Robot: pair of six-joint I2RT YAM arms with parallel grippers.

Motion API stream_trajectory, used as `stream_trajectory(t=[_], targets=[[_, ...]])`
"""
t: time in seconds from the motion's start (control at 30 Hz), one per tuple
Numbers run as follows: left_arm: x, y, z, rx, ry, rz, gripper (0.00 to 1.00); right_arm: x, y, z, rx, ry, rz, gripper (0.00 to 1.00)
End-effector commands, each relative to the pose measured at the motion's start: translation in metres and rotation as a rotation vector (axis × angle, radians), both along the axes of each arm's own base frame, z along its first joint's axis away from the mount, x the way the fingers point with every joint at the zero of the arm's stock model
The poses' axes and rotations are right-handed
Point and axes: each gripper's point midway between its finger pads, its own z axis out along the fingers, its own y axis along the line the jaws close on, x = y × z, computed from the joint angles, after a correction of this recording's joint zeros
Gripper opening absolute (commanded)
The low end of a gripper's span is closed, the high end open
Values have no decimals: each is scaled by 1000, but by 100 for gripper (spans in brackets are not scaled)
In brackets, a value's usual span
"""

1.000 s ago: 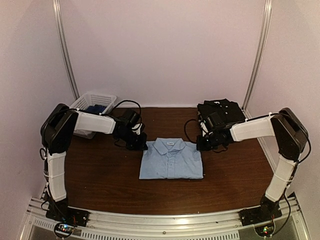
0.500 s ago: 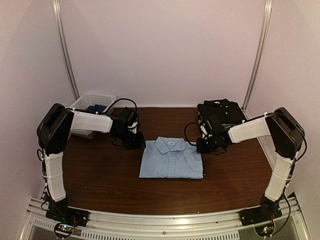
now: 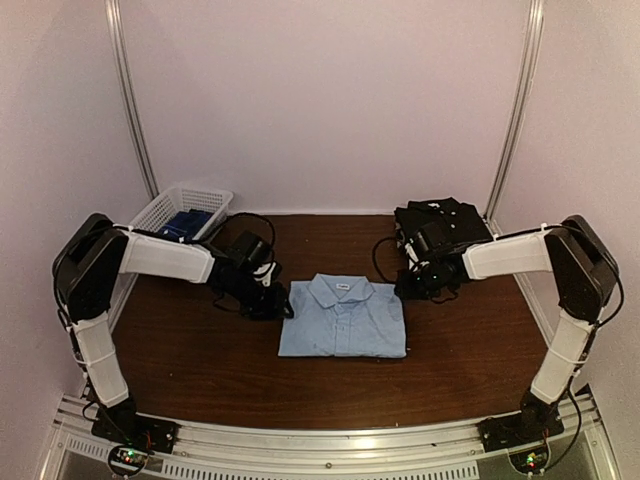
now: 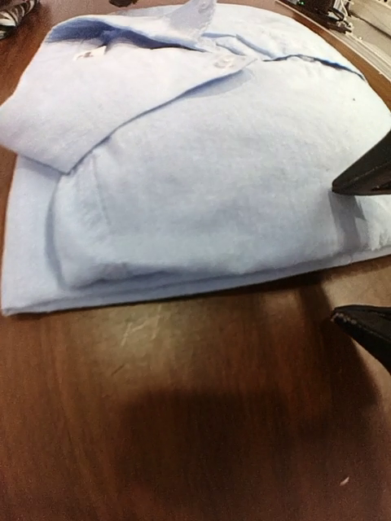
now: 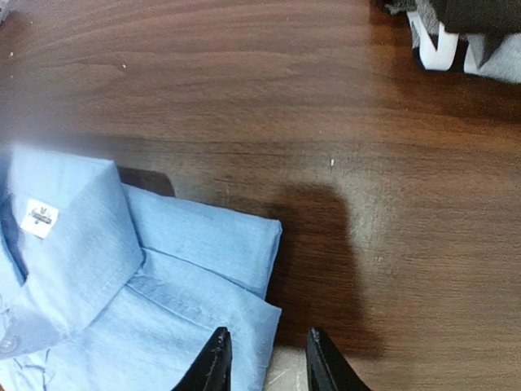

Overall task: Fold and stack the long sleeve shirts
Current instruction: Smooth out the square-folded shirt at the center of the board, then move the square-folded shirt to the center of the board.

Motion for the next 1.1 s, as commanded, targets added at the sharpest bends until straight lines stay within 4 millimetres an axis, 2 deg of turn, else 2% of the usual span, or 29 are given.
stream_trajectory(t=[0.0,0.13,0.33,0.47,0.6,0.8,1.0,1.07], targets=[[-9,-14,6,-26,-9,-7,46,7,-3,41,9,-75,-10,33],[-15,-16,-7,35,7,-2,41,3,-3,55,27,-94,-10,35],[-22,-24,-17,53,31,13,25,-6,0,64,48,-102,-2,36],[-22,-26,-16,60,25,33,11,-9,1,64,55,-101,-1,36],[-18,-17,-10,93,-5,71,0,-12,2,63,55,-96,3,36],[-16,24,-5,200,-33,115,0,-14,0,61,49,-96,0,36],[-24,90,-4,273,-24,168,0,-15,-1,63,51,-104,-2,36],[-24,120,-6,342,-33,200,0,-15,-1,64,53,-107,-2,36]])
